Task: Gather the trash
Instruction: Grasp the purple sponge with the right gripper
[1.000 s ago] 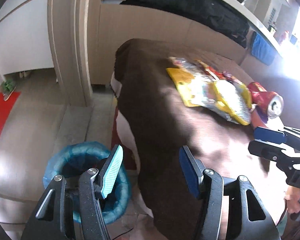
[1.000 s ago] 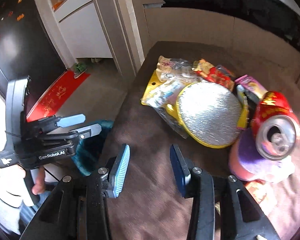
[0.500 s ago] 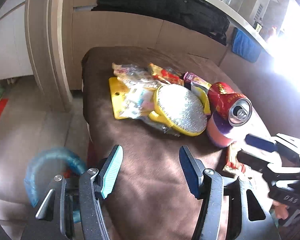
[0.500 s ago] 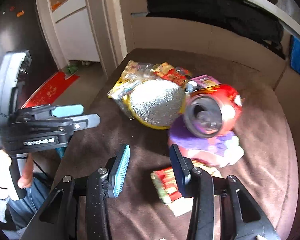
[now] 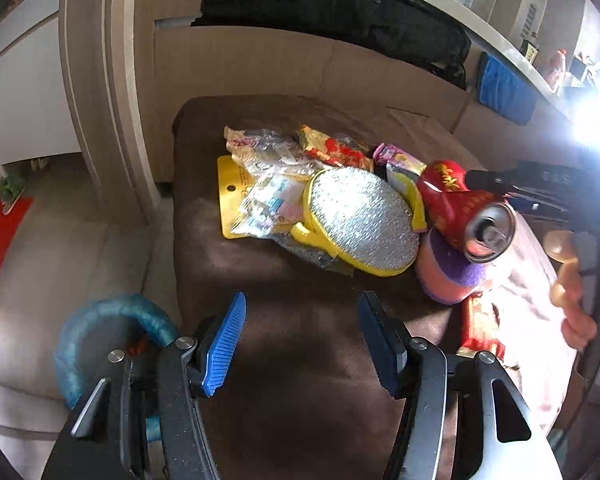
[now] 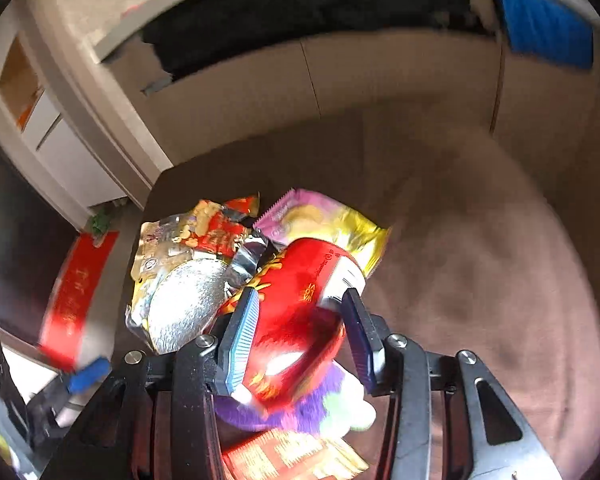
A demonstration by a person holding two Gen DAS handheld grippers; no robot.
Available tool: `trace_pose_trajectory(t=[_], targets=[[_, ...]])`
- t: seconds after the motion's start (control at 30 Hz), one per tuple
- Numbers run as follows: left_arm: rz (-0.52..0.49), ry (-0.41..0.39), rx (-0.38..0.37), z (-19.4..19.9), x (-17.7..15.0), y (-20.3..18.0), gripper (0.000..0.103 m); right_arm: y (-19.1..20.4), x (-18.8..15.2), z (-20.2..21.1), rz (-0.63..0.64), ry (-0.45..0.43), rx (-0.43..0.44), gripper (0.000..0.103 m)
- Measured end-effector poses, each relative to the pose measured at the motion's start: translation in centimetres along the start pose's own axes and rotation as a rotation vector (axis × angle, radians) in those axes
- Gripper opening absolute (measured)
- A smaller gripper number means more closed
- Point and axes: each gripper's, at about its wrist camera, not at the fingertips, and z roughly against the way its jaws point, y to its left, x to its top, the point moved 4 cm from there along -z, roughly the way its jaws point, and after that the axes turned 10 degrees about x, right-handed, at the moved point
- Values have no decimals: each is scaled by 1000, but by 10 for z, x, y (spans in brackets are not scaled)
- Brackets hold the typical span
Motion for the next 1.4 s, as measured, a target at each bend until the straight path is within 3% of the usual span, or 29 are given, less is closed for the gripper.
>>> trace_pose_trajectory(t=[0.17,0.4,0.57,0.67,0.7,0.73,0.8,0.97,1.1,1.17,1.3,1.4], targets=[[28,35,-5,-7,-3,9,59,-1,-6,-18,-96,38,127,49],[52,30,7,-12,3,11,59,40,-23,-41,48,147,248,50],[74,33,2,-10,5,16,59,67,-40,-53,173,244,270,45],[91,29,-1,-10,6,23,59,74,-50,-49,213,236,269,42],[97,31,-1,-10,7,26,59,75,-51,-45,221,224,272,37],[105,30,-3,-9,7,30,59,75,-50,-41,224,211,281,23],[118,23,3,-7,9,38,59,74,-51,-27,254,177,222,6],[196,5,4,-5,15,65,59,76,-50,-10,330,121,195,11],[204,26,-25,-3,9,71,59,78,-57,11,377,62,175,40],[174,36,-23,-1,2,65,59,73,-61,22,397,42,161,39],[138,33,-15,10,-14,47,59,53,-75,37,467,50,55,40],[128,22,-5,17,-26,32,59,35,-95,48,463,70,48,40]])
